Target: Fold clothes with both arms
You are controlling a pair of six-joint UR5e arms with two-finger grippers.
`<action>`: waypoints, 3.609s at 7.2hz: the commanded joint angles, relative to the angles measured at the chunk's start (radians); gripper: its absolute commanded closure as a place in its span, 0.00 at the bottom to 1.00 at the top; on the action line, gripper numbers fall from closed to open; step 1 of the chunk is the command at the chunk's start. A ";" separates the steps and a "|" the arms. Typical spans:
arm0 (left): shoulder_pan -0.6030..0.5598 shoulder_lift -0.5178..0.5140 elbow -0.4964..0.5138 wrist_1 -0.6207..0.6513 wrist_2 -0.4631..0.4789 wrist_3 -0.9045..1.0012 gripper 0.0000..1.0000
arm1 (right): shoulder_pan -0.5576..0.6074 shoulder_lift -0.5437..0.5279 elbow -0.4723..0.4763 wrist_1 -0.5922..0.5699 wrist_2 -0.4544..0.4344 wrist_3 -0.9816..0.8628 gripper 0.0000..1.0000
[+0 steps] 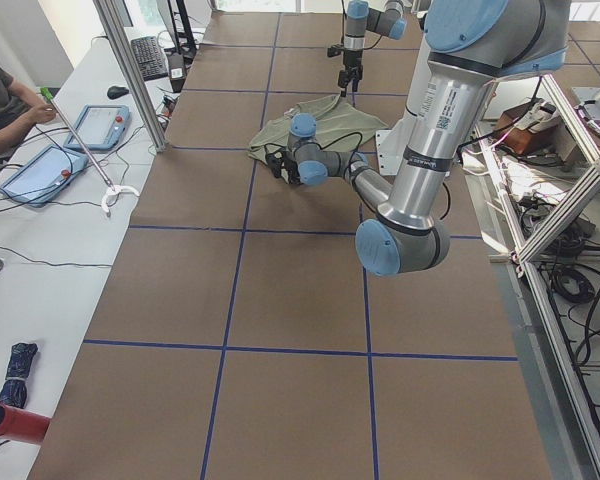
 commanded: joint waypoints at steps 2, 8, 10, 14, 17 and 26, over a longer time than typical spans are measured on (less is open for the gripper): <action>-0.200 -0.319 0.408 -0.104 0.069 0.034 1.00 | 0.055 -0.005 -0.002 0.000 -0.002 0.002 0.00; -0.225 -0.184 0.224 -0.269 -0.060 0.033 0.28 | 0.093 0.135 -0.110 -0.003 -0.048 -0.076 0.00; -0.217 -0.095 0.104 -0.241 -0.066 0.024 0.28 | 0.057 0.275 -0.235 -0.030 -0.043 -0.249 0.00; -0.197 -0.093 0.114 -0.233 -0.061 0.022 0.29 | 0.001 0.458 -0.358 -0.221 -0.089 -0.825 0.30; -0.191 -0.093 0.116 -0.233 -0.059 0.022 0.29 | -0.009 0.464 -0.365 -0.222 -0.109 -0.953 0.93; -0.185 -0.076 0.114 -0.235 -0.055 0.021 0.29 | -0.103 0.349 -0.257 -0.215 -0.225 -0.818 0.00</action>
